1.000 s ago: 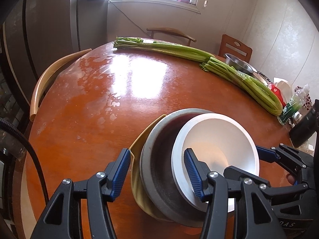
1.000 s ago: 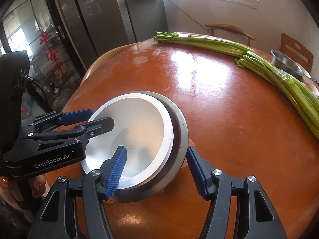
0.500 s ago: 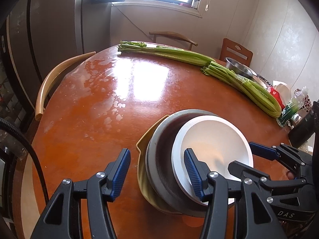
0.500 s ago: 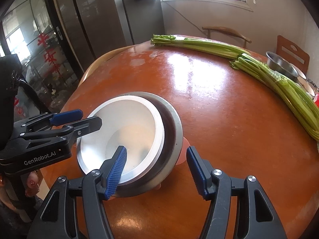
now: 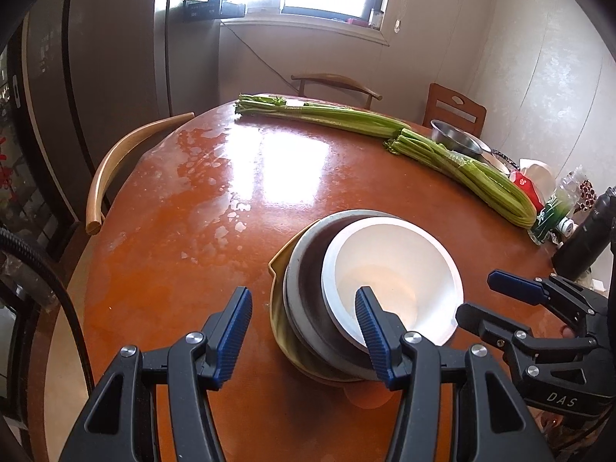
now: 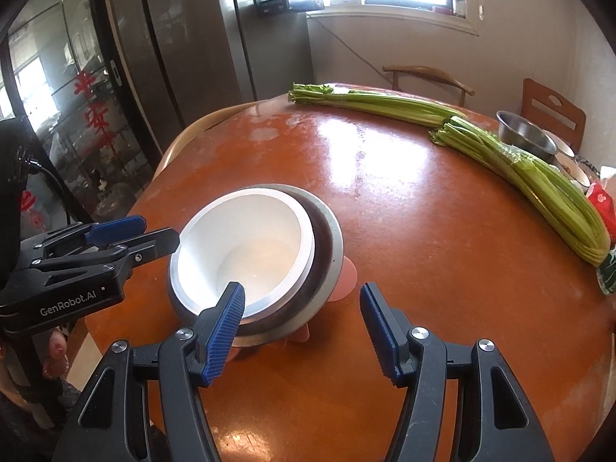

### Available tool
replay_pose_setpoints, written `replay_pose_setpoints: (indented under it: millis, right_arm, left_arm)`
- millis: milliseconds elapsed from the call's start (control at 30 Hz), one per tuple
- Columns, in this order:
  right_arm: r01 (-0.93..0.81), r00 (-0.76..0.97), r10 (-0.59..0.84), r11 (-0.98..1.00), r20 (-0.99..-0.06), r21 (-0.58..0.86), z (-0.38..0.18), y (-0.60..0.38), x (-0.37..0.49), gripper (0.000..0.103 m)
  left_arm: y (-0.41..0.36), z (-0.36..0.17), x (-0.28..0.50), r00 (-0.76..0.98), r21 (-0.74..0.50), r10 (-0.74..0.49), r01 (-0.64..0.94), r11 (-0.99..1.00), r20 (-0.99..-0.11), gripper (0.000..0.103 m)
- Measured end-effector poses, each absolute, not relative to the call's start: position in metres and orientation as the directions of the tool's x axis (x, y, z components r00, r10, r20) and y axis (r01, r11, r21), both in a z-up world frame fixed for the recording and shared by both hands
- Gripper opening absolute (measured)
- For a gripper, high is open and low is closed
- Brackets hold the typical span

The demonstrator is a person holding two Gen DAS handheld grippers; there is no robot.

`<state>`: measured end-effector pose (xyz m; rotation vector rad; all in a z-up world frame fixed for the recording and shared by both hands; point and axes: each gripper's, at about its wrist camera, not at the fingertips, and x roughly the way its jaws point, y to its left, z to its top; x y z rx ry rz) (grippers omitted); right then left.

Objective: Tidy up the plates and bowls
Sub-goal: 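Open the left tool and release the nested bowls on the stack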

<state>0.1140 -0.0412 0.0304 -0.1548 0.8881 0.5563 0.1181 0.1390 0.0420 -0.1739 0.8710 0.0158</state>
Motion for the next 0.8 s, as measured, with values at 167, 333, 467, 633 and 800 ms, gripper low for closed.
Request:
replay_pose_setpoints:
  millis: [167, 333, 467, 633, 800]
  right_arm:
    - [-0.523, 0.519, 0.406, 0.847, -0.752, 0.096, 0.039, -0.048, 0.098, 0.065]
    - [-0.528, 0.528, 0.415, 0.844, -0.741, 0.097, 0.042, -0.056, 0.082, 0.065]
    - [-0.524, 0.532, 0.409, 0.847, -0.741, 0.091, 0.038, -0.061, 0.068, 0.065]
    - [-0.503, 0.554, 0.390, 0.861, -0.736, 0.078, 0.031, -0.072, 0.046, 0.065]
    - [-0.451, 0.597, 0.366, 0.889, -0.714, 0.078, 0.022, -0.086, 0.026, 0.065]
  left_arm:
    - [0.131, 0.050, 0.102, 0.660, -0.141, -0.058, -0.073, 0.987, -0.749, 0.056]
    - [0.124, 0.052, 0.087, 0.672, -0.139, -0.055, -0.072, 0.988, -0.739, 0.056]
    - [0.117, 0.050, 0.074, 0.677, -0.136, -0.055, -0.067, 0.988, -0.734, 0.056]
    - [0.109, 0.046, 0.055, 0.682, -0.117, -0.036, -0.073, 0.990, -0.731, 0.056]
    - [0.096, 0.032, 0.034, 0.673, -0.092, -0.033, -0.053, 0.994, -0.739, 0.056]
